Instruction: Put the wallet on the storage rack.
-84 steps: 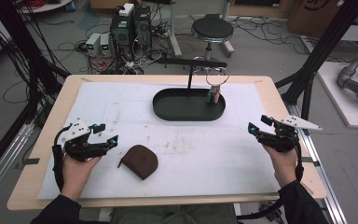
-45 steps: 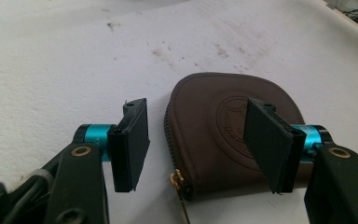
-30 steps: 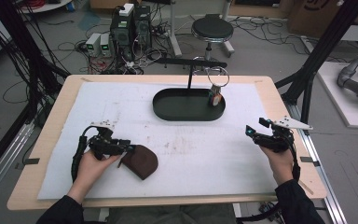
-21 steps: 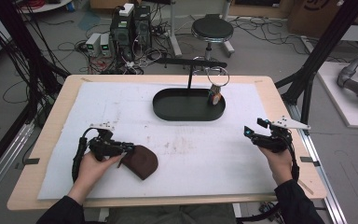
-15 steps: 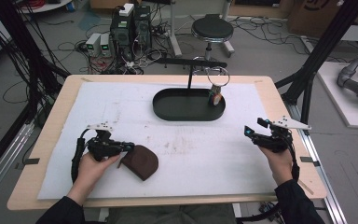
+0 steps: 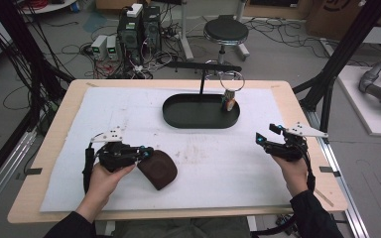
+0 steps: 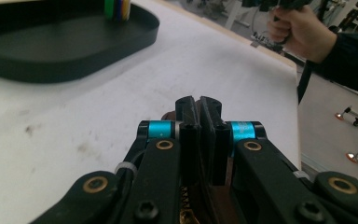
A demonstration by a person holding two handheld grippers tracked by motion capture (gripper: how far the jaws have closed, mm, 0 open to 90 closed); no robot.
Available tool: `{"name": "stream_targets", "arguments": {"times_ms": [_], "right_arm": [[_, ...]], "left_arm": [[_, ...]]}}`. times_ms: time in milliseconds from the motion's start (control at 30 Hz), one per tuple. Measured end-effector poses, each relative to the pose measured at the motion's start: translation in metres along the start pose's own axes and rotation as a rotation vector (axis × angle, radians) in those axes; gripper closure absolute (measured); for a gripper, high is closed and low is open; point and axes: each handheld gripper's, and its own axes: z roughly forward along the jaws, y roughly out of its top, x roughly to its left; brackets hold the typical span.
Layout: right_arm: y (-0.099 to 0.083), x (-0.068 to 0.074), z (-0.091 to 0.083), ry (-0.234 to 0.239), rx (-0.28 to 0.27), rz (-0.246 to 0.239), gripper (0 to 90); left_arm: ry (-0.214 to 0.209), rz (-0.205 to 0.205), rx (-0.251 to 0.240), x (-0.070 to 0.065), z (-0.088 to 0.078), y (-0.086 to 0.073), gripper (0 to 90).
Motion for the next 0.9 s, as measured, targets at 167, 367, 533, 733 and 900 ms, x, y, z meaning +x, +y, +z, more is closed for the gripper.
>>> {"name": "stream_targets", "arguments": {"times_ms": [167, 367, 533, 733, 900], "right_arm": [[0.003, 0.005, 0.002, 0.018, -0.008, -0.009, 29.7], [0.005, 0.018, 0.009, 0.129, -0.013, -0.054, 29.7], [0.007, 0.030, 0.016, 0.277, -0.010, -0.065, 29.7], [0.009, 0.048, 0.025, 0.402, 0.010, -0.110, 29.6], [0.011, 0.064, 0.031, 0.496, 0.022, -0.141, 29.5]], "left_arm": [[-0.008, 0.066, -0.027, -0.009, 0.011, 0.013, 86.4], [-0.035, 0.139, -0.071, -0.021, 0.030, 0.026, 86.4], [-0.061, 0.177, -0.107, -0.028, 0.037, 0.034, 86.4], [-0.087, 0.208, -0.140, -0.035, 0.042, 0.044, 86.4], [-0.113, 0.222, -0.167, -0.043, 0.048, 0.051, 86.4]]}}
